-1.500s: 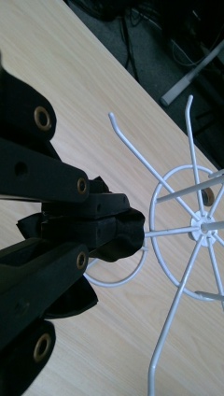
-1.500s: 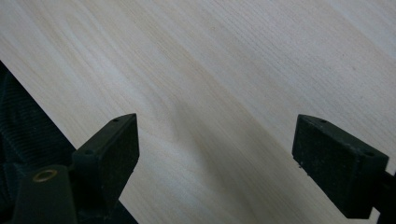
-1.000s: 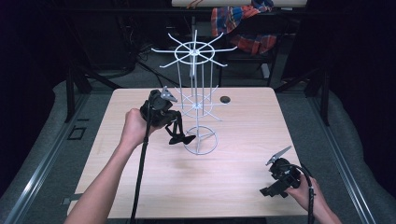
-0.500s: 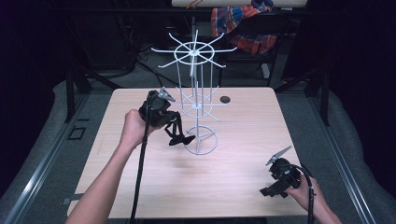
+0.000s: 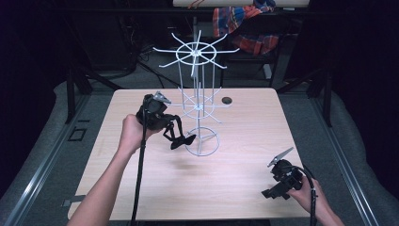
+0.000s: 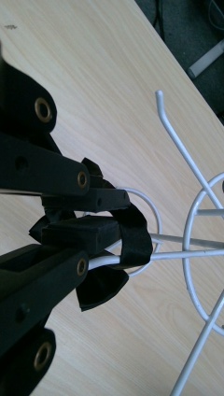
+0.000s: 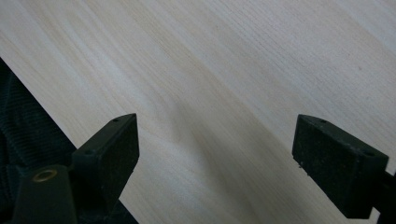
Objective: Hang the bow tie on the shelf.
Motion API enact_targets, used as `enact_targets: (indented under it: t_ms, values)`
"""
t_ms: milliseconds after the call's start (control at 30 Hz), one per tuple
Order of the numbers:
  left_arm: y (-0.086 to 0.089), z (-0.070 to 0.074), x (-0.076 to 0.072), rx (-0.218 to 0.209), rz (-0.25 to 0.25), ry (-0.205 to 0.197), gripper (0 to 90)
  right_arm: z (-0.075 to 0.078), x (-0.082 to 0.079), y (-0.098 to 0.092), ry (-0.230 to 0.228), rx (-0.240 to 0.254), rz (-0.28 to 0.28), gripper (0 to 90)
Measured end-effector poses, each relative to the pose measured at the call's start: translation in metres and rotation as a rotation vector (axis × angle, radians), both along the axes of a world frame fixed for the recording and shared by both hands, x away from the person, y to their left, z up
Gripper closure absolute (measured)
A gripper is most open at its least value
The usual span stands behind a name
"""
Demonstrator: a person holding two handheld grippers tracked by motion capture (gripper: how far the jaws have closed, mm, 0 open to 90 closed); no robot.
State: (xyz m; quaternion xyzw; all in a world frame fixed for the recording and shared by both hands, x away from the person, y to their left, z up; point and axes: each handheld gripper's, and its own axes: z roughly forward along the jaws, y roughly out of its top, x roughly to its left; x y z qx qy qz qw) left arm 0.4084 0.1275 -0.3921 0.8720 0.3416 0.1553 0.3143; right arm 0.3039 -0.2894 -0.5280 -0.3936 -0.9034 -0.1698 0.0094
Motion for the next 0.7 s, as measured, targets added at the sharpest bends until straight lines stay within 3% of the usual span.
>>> enact_targets:
  t_ms: [300, 367, 700]
  values:
    - [0.007, -0.006, -0.001, -0.017, 0.039, 0.008, 71.6, 0.0, 0.0, 0.0, 0.001, 0.005, 0.001, 14.8]
    - [0.011, -0.009, -0.001, -0.016, 0.059, 0.008, 62.8, 0.0, -0.001, 0.0, -0.003, 0.023, -0.011, 14.8]
    - [0.026, -0.018, -0.005, -0.019, 0.094, 0.01, 38.8, 0.001, -0.001, 0.0, 0.0, 0.024, -0.006, 14.6]
